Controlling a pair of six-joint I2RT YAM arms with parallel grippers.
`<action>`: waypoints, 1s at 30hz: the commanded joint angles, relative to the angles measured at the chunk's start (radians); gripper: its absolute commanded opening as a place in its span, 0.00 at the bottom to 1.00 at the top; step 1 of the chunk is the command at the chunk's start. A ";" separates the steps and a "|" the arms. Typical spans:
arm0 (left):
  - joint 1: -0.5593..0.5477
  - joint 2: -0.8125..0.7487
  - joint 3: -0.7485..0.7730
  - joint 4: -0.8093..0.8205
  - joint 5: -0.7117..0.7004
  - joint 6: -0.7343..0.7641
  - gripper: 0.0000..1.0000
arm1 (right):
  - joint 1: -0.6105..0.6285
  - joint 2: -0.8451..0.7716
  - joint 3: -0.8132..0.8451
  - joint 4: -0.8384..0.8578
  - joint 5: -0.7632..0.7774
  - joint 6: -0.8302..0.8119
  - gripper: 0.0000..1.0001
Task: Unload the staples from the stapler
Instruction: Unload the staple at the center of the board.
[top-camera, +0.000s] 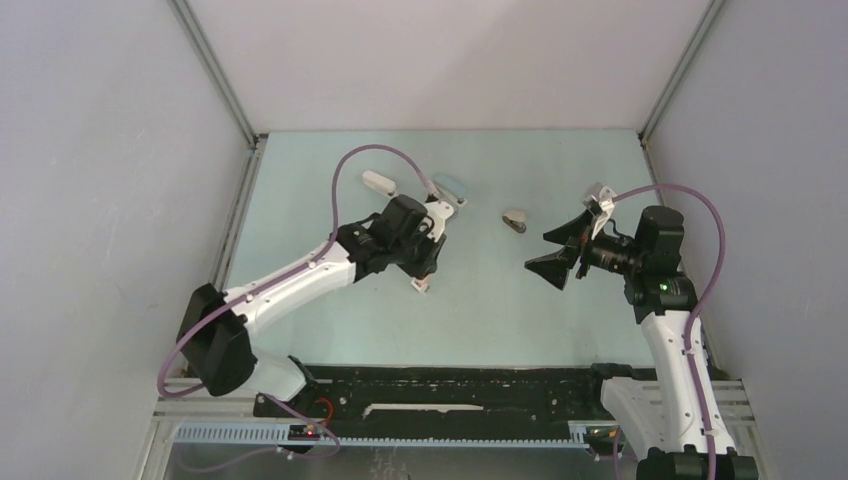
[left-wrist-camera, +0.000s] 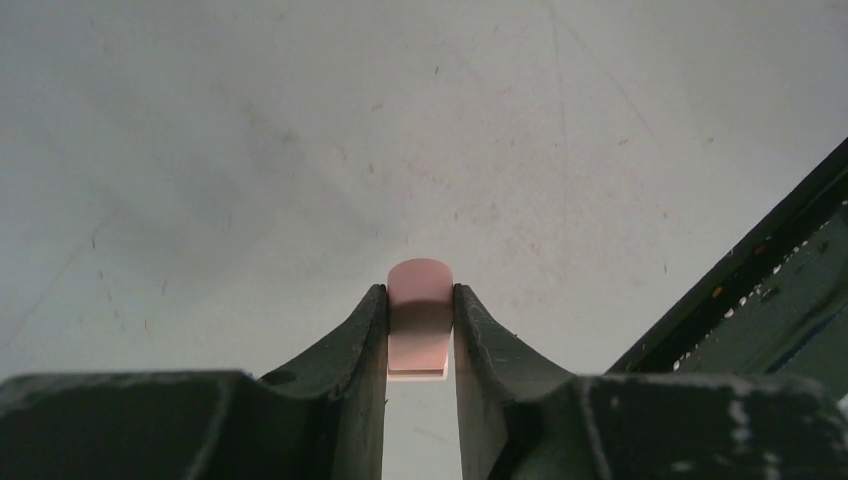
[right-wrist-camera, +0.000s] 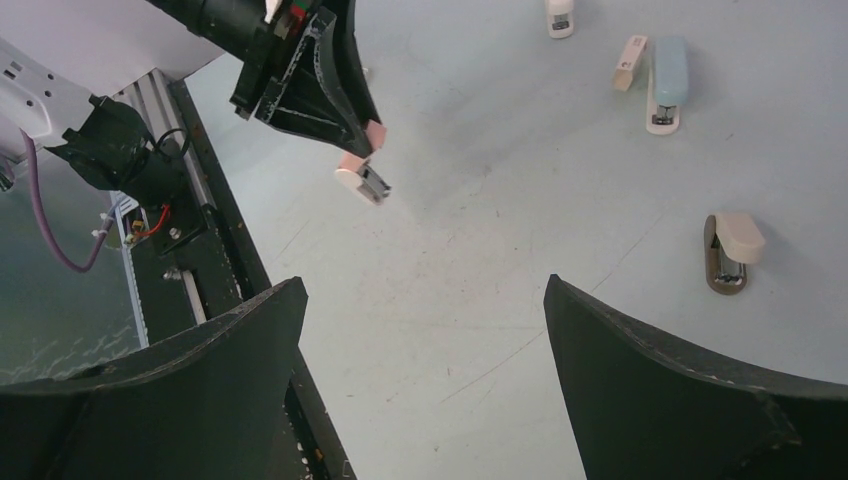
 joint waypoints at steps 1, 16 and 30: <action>-0.006 0.008 0.082 -0.221 -0.075 -0.077 0.00 | 0.006 -0.004 0.000 0.001 -0.020 -0.015 1.00; 0.016 0.408 0.409 -0.307 0.019 0.006 0.00 | 0.006 -0.010 0.000 0.001 -0.018 -0.014 1.00; 0.027 0.615 0.633 -0.326 0.022 0.031 0.00 | 0.000 -0.009 0.000 -0.001 -0.018 -0.014 1.00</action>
